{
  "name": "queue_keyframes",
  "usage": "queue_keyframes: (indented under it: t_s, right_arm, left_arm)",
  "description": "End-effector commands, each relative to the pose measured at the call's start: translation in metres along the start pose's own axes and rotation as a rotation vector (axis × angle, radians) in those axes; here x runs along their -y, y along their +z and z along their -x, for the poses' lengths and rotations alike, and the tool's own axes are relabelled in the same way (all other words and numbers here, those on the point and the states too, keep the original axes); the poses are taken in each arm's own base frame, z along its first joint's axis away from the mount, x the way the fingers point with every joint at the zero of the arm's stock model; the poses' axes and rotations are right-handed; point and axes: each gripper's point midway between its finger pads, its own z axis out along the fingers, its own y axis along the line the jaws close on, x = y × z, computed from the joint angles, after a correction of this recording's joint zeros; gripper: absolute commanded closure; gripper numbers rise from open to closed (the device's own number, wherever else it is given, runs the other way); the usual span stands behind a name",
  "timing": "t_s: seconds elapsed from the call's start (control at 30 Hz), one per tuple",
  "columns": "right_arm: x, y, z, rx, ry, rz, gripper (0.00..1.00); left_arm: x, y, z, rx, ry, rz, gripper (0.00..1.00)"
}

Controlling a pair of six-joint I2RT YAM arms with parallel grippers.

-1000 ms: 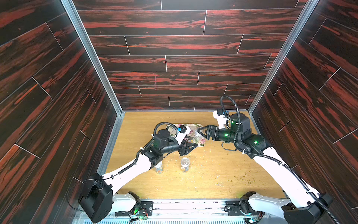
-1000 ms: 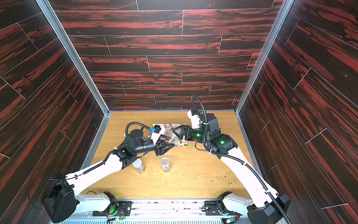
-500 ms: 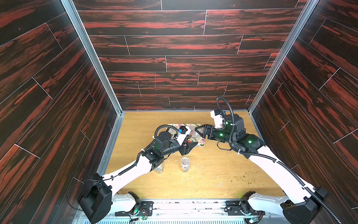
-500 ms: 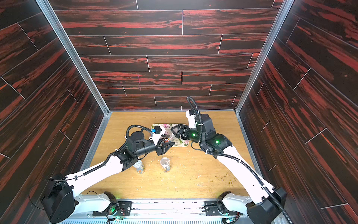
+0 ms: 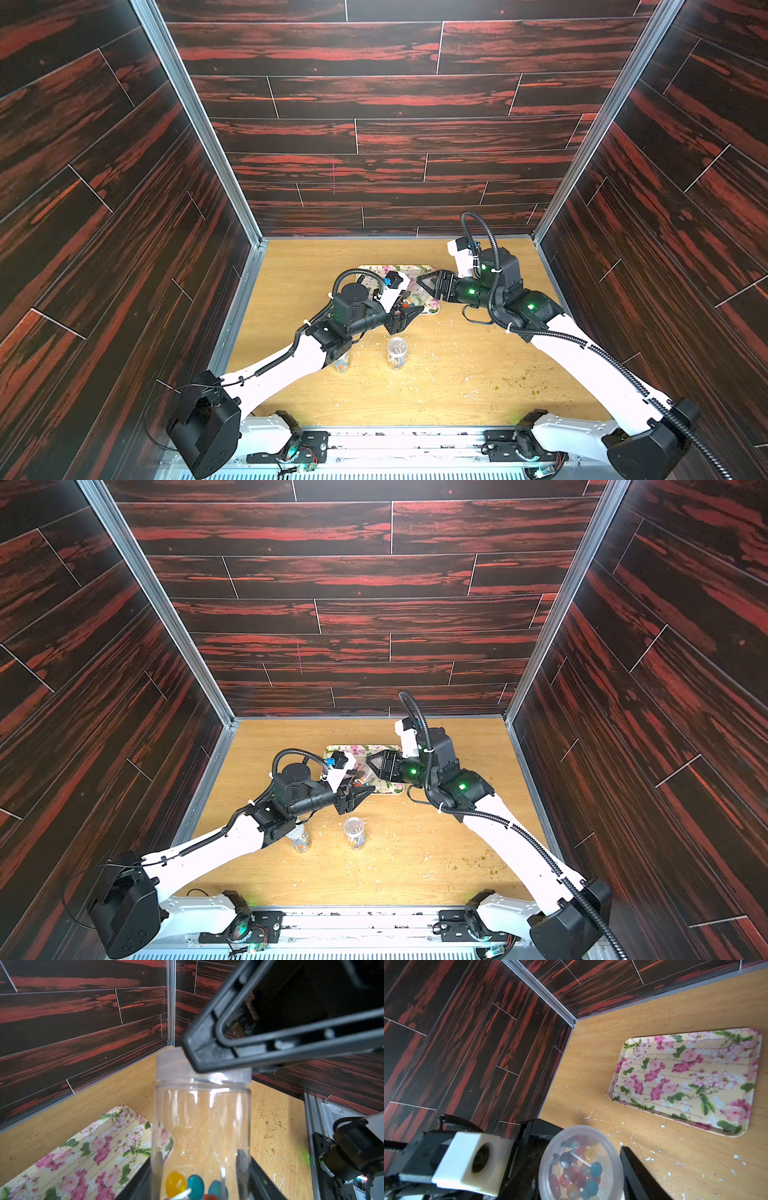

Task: Pour the candies out of the jar
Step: Unscrew the lid from the jar.

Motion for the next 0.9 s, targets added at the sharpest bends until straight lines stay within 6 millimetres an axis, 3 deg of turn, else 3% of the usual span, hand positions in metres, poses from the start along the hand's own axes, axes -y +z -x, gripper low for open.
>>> queue_keyframes:
  t_s: [0.0,0.43,0.7,0.87]
  right_arm:
    - [-0.004,-0.001,-0.009,-0.013,-0.030,0.043,0.46]
    - [-0.044,-0.026,-0.020,-0.041,-0.281,0.250,0.53]
    - [-0.088,-0.059,-0.020,-0.068,-0.494,0.469,0.53]
    - [-0.099,-0.073,-0.022,-0.107,-0.589,0.574,0.53]
  left_arm:
    - [0.017,-0.012,0.038,0.117,0.018,-0.062,0.59]
    - [0.055,-0.035,0.073,0.166,-0.038,-0.246,0.60]
    - [0.072,-0.059,0.099,0.230,-0.042,-0.298,0.60]
    - [0.079,-0.067,0.108,0.251,-0.039,-0.324,0.60]
